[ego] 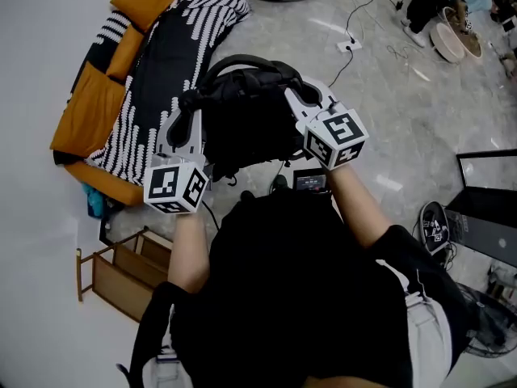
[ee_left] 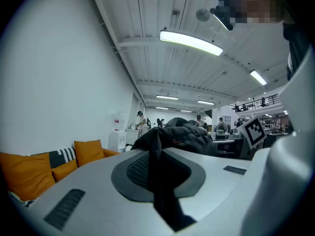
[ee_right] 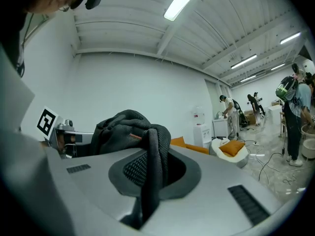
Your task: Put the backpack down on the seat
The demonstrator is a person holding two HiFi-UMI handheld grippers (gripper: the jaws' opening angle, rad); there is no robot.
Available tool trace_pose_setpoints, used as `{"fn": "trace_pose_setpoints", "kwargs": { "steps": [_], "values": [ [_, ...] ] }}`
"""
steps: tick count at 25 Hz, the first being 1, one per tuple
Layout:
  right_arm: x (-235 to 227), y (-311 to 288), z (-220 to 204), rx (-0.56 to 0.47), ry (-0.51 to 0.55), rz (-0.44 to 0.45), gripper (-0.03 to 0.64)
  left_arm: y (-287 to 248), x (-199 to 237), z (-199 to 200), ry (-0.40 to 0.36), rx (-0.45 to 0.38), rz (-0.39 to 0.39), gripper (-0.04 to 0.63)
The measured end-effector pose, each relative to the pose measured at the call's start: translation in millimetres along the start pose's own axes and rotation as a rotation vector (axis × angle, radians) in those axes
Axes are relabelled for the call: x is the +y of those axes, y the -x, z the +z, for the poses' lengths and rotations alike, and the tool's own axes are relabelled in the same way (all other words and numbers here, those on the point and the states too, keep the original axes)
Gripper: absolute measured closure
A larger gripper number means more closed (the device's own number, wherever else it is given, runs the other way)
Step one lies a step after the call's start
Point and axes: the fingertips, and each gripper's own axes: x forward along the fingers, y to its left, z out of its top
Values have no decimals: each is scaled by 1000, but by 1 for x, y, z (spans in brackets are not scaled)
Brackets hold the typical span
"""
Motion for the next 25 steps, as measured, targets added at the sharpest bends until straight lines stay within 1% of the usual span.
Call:
{"fn": "trace_pose_setpoints", "kwargs": {
  "steps": [3,7,10,14,19,25],
  "values": [
    [-1,-1,1,-3,9,15,574,1,-1,-2,15,-8,6,552],
    [-15,2,3,-3,10,52,574,-8,-11,-5,62,-19,22,552],
    [-32,2,0,3,3,65,574,-21,-19,-11,65,-8,36,552],
    [-47,-7,-2,4,-9,62,574,-36,-19,-12,56,7,34,552],
    [-60,-23,-1,12,-9,68,574,-57,-9,-11,60,12,29,552],
    [-94,-76,18,54,-13,62,574,-114,23,6,81,37,16,552]
  ]
}}
